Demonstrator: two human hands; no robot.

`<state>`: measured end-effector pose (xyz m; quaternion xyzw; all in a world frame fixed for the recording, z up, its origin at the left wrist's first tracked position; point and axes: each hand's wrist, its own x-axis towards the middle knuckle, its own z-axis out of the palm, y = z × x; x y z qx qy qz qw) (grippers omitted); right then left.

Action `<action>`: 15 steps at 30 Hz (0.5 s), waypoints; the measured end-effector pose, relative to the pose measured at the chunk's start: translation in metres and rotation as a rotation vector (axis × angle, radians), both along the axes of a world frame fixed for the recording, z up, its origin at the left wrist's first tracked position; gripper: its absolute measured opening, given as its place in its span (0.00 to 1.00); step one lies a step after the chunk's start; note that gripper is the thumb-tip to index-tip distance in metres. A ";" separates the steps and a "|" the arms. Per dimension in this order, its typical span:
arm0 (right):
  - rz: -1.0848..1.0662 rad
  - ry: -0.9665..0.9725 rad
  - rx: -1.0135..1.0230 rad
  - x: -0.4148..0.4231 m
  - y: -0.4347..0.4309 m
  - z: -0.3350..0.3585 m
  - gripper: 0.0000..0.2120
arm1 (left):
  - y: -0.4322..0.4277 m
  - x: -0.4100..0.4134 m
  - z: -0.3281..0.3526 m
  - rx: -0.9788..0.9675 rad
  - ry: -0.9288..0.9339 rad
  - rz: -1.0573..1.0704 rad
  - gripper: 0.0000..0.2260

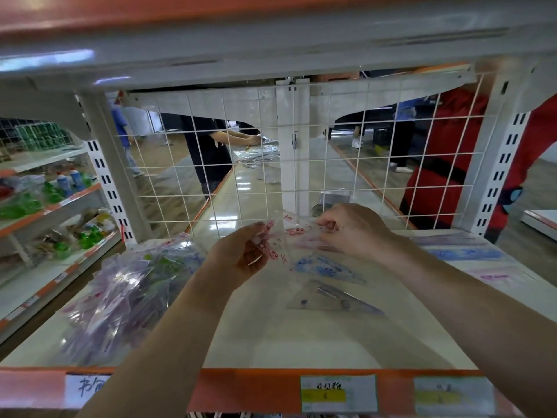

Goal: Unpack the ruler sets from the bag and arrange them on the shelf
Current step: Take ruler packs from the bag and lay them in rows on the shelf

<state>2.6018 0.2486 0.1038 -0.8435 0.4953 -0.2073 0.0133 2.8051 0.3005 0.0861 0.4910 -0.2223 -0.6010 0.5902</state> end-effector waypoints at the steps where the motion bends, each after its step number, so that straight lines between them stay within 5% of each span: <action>1: -0.009 0.002 0.006 -0.001 -0.002 0.000 0.09 | -0.002 0.001 0.000 0.004 0.002 0.016 0.02; 15: -0.188 -0.001 0.227 -0.032 -0.036 -0.009 0.06 | -0.022 0.010 0.000 -0.036 -0.063 0.102 0.04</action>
